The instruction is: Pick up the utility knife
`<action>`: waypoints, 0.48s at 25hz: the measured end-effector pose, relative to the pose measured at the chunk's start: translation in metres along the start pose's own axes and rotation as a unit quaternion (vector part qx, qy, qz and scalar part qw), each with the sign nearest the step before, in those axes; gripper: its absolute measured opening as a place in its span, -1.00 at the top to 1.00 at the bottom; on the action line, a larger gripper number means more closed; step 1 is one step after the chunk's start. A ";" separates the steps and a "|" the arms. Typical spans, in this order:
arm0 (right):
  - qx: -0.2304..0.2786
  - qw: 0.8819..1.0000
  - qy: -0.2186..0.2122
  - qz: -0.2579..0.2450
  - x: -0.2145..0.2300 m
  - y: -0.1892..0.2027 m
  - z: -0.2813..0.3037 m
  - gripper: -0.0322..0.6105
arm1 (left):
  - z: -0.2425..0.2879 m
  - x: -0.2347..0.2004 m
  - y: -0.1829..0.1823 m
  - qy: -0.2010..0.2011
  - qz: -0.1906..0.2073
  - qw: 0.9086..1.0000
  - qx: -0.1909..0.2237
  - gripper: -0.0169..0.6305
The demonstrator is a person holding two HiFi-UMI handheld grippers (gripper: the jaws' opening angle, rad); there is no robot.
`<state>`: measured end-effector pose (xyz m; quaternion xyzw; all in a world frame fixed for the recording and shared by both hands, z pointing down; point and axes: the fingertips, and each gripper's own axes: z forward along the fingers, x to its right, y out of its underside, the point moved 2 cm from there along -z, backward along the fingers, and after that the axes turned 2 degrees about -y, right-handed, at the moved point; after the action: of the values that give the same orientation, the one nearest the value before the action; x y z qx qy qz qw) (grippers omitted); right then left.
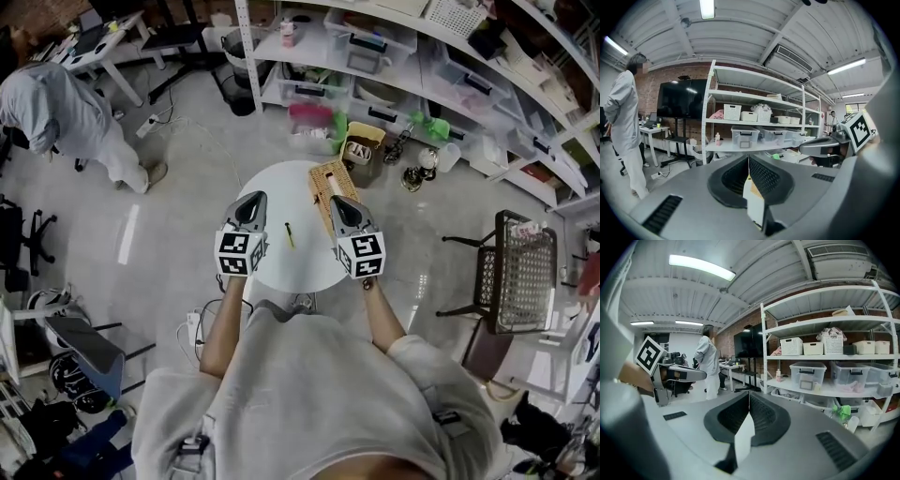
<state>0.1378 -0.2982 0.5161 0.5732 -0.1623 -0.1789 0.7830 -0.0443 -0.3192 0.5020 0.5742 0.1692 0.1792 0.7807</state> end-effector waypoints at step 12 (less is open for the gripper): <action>-0.047 0.999 0.005 0.023 -0.018 0.032 0.023 0.80 | 0.008 -0.015 0.031 0.024 -0.014 0.999 -0.038 0.88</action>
<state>0.1142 -0.2998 0.5526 0.5330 -0.1631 -0.1654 0.8136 -0.0560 -0.3244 0.5346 0.5373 0.1888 0.1882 0.8002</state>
